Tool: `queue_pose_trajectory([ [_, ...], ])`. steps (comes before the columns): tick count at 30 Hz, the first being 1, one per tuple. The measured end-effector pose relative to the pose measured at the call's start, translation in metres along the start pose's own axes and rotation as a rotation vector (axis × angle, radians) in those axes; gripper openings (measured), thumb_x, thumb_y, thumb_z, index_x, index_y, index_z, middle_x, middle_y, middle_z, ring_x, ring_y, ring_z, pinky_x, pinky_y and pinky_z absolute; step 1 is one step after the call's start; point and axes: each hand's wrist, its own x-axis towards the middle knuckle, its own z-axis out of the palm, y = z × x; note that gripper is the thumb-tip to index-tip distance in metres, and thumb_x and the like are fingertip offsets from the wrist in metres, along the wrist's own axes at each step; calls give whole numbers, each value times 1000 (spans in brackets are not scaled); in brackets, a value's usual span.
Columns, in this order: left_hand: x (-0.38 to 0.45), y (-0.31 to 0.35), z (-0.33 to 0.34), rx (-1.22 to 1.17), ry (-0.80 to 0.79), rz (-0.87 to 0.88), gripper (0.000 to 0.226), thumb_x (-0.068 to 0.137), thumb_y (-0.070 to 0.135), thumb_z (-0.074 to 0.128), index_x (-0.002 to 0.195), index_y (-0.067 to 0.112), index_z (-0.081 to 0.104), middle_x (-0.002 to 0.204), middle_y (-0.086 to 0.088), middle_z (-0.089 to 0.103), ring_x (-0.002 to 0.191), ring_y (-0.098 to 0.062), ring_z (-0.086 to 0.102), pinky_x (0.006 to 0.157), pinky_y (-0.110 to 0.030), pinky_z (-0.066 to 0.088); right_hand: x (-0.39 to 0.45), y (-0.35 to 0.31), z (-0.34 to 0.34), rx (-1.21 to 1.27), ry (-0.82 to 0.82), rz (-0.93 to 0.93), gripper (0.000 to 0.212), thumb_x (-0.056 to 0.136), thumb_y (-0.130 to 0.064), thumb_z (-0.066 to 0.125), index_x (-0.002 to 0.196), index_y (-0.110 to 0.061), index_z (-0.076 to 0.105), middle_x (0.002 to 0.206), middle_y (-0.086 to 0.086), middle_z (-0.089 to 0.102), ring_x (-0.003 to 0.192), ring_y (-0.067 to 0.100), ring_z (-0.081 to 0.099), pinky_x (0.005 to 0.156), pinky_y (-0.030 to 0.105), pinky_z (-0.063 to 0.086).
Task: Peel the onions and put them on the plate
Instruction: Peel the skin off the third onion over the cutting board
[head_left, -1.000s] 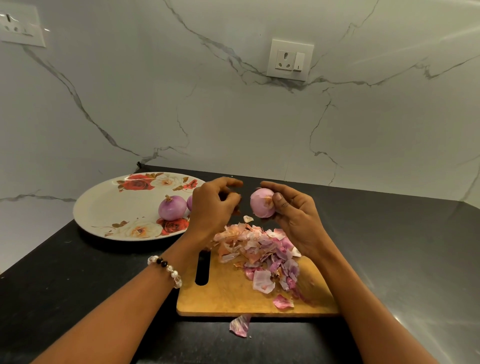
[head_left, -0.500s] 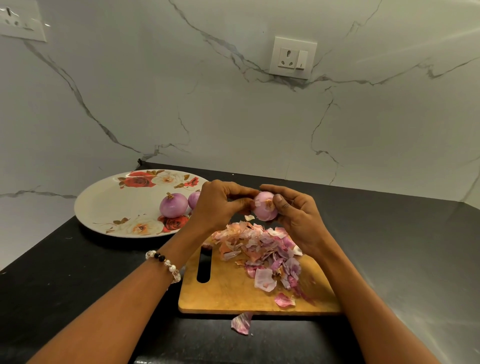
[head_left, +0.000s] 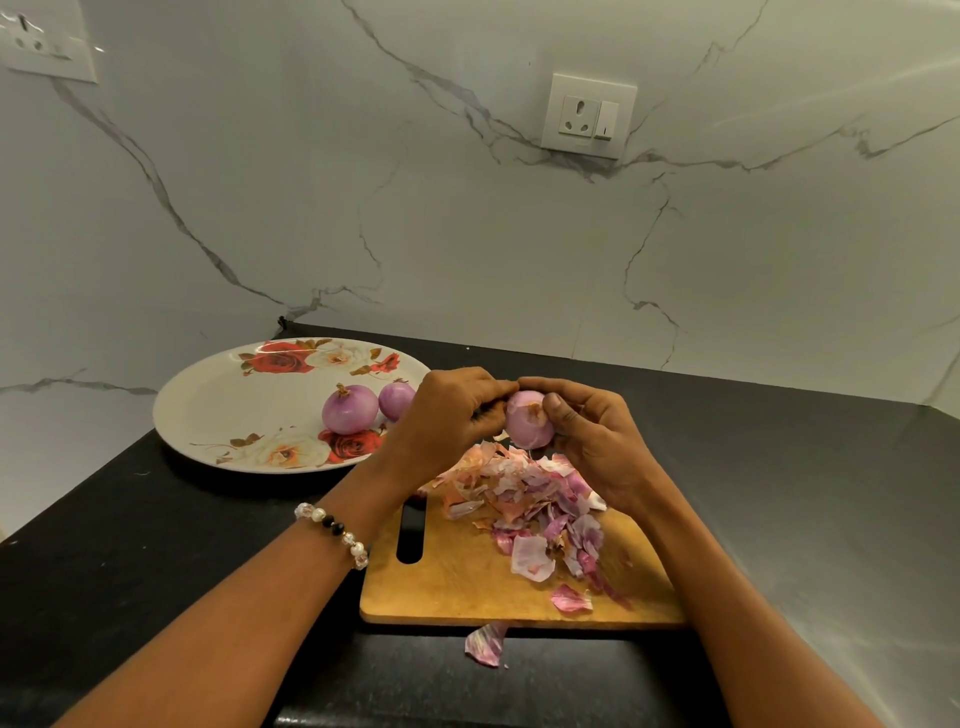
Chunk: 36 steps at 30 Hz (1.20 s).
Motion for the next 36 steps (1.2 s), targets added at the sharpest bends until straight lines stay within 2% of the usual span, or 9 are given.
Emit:
queue_pose_trajectory([
  [6, -2, 4, 7, 59, 87, -33, 21, 82, 10, 65, 98, -1, 71, 85, -12, 71, 73, -17, 65, 70, -2, 38, -1, -1, -1, -2, -20, -2, 30, 87, -27, 54, 113, -20, 67, 115, 5, 70, 108, 30, 67, 81, 37, 61],
  [8, -1, 6, 7, 16, 152, -100, 15, 82, 6, 68, 95, 1, 73, 84, -10, 72, 72, -12, 64, 63, 1, 41, -2, -2, -1, -10, -33, -4, 31, 88, -27, 55, 116, -19, 66, 119, 9, 68, 111, 31, 65, 86, 40, 59],
  [12, 0, 6, 4, -202, 188, -401, 12, 87, 8, 64, 94, 11, 73, 84, 2, 69, 67, -7, 65, 62, -12, 53, -1, -1, 1, 17, -62, -15, 32, 88, -23, 55, 118, -17, 65, 123, 12, 66, 115, 33, 63, 91, 44, 57],
  [16, 2, 4, -1, -392, 276, -640, 14, 91, 10, 59, 90, 20, 69, 82, 0, 71, 68, -11, 68, 60, -23, 57, 0, -3, 0, 31, -65, -28, 31, 87, -21, 57, 116, -18, 67, 123, 12, 66, 117, 33, 61, 92, 44, 56],
  [22, 6, 7, 1, -263, 298, -485, 12, 88, 24, 64, 92, 17, 74, 96, 7, 66, 87, -7, 62, 67, -14, 52, 2, -1, -2, 41, -22, -32, 29, 89, -16, 57, 115, -19, 68, 116, 3, 70, 115, 31, 63, 89, 40, 58],
  [27, 4, 11, 1, -252, 58, -318, 45, 73, 44, 69, 109, 17, 69, 99, 6, 68, 85, -6, 64, 69, -13, 53, 2, 1, -5, 48, 1, -30, 33, 90, -18, 56, 121, -11, 65, 118, 13, 69, 113, 34, 64, 91, 47, 57],
  [29, 2, 9, 2, -242, 55, -314, 46, 72, 42, 70, 109, 15, 70, 98, 3, 70, 84, -7, 65, 70, -13, 53, 2, 0, -5, 40, -2, -20, 34, 90, -18, 56, 121, -9, 65, 119, 13, 69, 112, 34, 64, 91, 48, 57],
  [33, 3, 5, 1, -317, 91, -393, 22, 81, 12, 72, 103, 11, 72, 94, -3, 72, 81, -8, 68, 69, -16, 55, 1, -1, -4, 44, -2, -10, 31, 87, -21, 57, 116, -16, 67, 115, 4, 71, 114, 31, 64, 91, 41, 57],
  [36, 3, 4, 1, -295, 120, -439, 19, 84, 10, 69, 103, 13, 72, 95, -1, 72, 82, -7, 67, 72, -17, 56, 2, -1, -2, 89, -7, -18, 30, 86, -20, 57, 114, -17, 68, 114, 1, 72, 114, 31, 63, 89, 39, 58],
])
